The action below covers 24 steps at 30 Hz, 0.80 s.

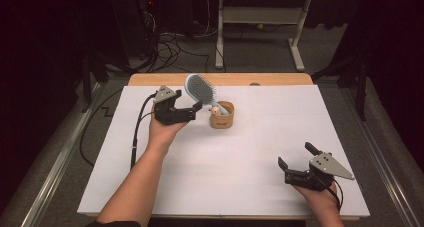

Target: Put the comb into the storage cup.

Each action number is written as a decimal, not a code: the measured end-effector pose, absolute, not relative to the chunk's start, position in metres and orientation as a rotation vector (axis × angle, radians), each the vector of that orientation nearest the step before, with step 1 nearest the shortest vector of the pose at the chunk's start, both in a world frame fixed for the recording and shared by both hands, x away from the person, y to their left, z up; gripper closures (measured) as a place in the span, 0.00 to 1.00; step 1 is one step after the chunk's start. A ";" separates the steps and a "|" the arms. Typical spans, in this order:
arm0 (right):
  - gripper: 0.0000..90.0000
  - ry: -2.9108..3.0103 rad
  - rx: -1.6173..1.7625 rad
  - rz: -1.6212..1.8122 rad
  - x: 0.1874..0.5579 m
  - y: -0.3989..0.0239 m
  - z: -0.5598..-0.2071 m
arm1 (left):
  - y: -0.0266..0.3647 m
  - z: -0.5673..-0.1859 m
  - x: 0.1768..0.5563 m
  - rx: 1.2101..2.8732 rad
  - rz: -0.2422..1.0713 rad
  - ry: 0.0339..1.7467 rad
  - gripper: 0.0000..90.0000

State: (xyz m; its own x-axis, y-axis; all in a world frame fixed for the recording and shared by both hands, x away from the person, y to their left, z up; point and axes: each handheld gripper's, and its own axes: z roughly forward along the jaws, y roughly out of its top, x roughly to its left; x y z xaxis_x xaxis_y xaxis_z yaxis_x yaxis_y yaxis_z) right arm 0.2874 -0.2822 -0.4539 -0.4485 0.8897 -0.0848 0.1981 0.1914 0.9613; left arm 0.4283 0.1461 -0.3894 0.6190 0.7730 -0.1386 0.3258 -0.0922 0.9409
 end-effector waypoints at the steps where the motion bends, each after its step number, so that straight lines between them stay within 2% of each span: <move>1: 0.00 1.789 1.023 1.294 0.287 -0.282 -0.454 | 0.148 -0.391 0.426 1.679 0.482 0.910 0.09; 9: 0.00 1.790 1.024 1.291 0.287 -0.282 -0.454 | 0.163 -0.405 0.408 1.658 0.462 0.904 0.06; 24: 0.00 1.783 1.034 1.292 0.286 -0.282 -0.454 | 0.204 -0.439 0.349 1.668 0.455 0.895 0.02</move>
